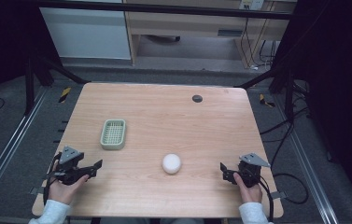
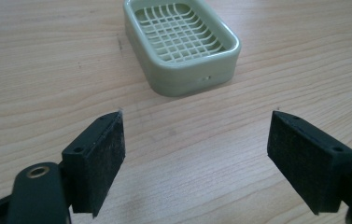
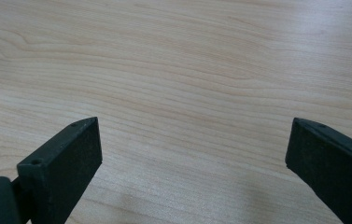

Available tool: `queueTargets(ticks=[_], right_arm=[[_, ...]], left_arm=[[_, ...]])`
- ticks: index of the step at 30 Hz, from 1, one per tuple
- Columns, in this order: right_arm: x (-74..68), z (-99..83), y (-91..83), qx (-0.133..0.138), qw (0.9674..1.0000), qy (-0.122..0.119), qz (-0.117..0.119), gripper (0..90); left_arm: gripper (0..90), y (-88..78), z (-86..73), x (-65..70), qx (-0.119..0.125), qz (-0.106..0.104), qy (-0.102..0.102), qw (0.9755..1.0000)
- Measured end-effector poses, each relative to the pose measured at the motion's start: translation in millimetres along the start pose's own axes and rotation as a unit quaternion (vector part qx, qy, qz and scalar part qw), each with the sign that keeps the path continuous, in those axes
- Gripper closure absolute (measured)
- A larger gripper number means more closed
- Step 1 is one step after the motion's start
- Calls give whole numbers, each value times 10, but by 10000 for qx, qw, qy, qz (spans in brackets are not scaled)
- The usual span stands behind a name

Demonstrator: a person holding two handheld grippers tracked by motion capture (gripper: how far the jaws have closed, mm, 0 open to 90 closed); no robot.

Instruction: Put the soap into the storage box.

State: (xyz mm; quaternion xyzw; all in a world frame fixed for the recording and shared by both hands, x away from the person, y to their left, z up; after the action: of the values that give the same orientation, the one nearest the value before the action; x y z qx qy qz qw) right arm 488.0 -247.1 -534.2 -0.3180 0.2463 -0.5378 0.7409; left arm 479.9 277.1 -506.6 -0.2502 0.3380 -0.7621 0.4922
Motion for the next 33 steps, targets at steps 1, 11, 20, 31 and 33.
queueTargets(ticks=[1, 11, 20, 31, 33], right_arm=[[-2, 1, -2, 14, 10000, -5, 2, 40], [-17, -8, 15, -54, 10000, -40, 48, 40], [-24, -3, 23, -64, 9999, -34, 74, 40], [-36, 0, 29, -87, 9999, -26, 104, 39], [-40, -1, 30, -93, 9999, -22, 110, 39]], left_arm=[[192, -6, 11, 17, 27, -29, -25, 10000], [201, -81, 92, 152, 144, -170, 113, 9997], [200, -79, 134, 301, 111, -267, 267, 9992], [198, -58, 182, 501, 80, -338, 509, 9981], [197, -55, 187, 532, 71, -350, 550, 9978]])
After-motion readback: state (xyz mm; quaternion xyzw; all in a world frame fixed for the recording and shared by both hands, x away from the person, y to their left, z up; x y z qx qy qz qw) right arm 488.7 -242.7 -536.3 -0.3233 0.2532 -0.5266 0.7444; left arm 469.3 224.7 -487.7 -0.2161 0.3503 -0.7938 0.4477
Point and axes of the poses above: each handheld gripper's, and its own axes: y roughly forward along the jaws, z roughly out of its top, x roughly to its right, the point moved 6 cm from there along y, roughly forward along the jaws, and after that the axes turned 14 degrees about -x, right-handed, at the moved point
